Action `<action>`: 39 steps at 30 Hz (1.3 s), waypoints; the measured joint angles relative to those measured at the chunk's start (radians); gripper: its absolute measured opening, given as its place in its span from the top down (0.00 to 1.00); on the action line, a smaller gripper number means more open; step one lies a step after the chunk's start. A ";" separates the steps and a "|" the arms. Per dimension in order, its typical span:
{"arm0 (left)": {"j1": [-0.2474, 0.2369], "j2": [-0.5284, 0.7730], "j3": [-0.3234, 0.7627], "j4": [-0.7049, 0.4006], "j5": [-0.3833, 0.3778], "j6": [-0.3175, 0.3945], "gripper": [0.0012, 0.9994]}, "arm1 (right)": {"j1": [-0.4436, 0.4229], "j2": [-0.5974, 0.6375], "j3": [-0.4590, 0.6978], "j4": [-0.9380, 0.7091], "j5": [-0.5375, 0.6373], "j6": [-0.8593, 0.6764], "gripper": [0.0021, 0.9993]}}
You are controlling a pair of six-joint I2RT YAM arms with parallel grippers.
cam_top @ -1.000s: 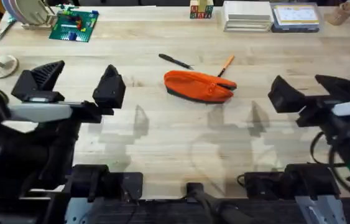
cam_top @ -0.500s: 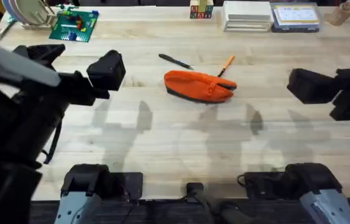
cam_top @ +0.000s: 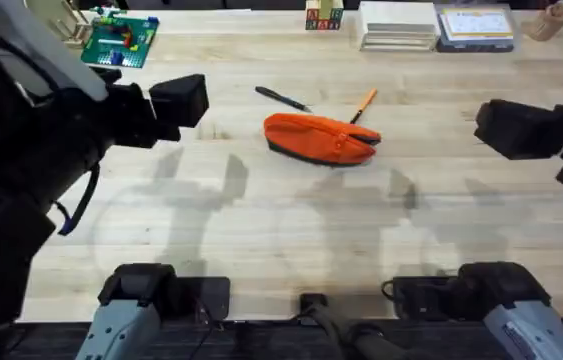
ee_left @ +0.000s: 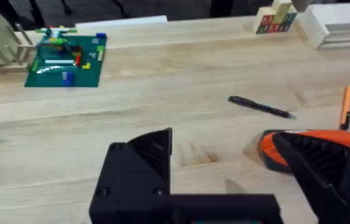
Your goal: Unzip the bag, pick up the pens from the table one at a time and place them inside, then zip the bag closed.
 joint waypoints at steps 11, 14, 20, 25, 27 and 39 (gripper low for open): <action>0.000 0.131 0.000 0.000 0.159 0.182 0.01 | 0.000 0.000 0.000 0.000 -0.003 0.000 0.00; 0.000 0.165 0.000 0.000 0.212 0.284 0.01 | 0.000 0.000 0.000 0.000 -0.003 0.000 0.00; 0.000 0.213 0.000 0.000 0.362 0.617 0.01 | 0.000 0.000 0.000 0.000 -0.003 0.000 0.00; 0.000 0.213 0.000 0.001 0.419 0.745 0.01 | 0.000 0.000 0.000 -0.001 -0.003 0.000 0.00; 0.000 0.213 0.000 0.001 0.451 0.791 0.01 | 0.000 0.000 0.000 0.000 -0.003 0.000 0.00; 0.000 0.234 0.001 0.009 0.614 0.972 0.01 | 0.000 0.000 0.000 -0.001 -0.003 0.000 0.00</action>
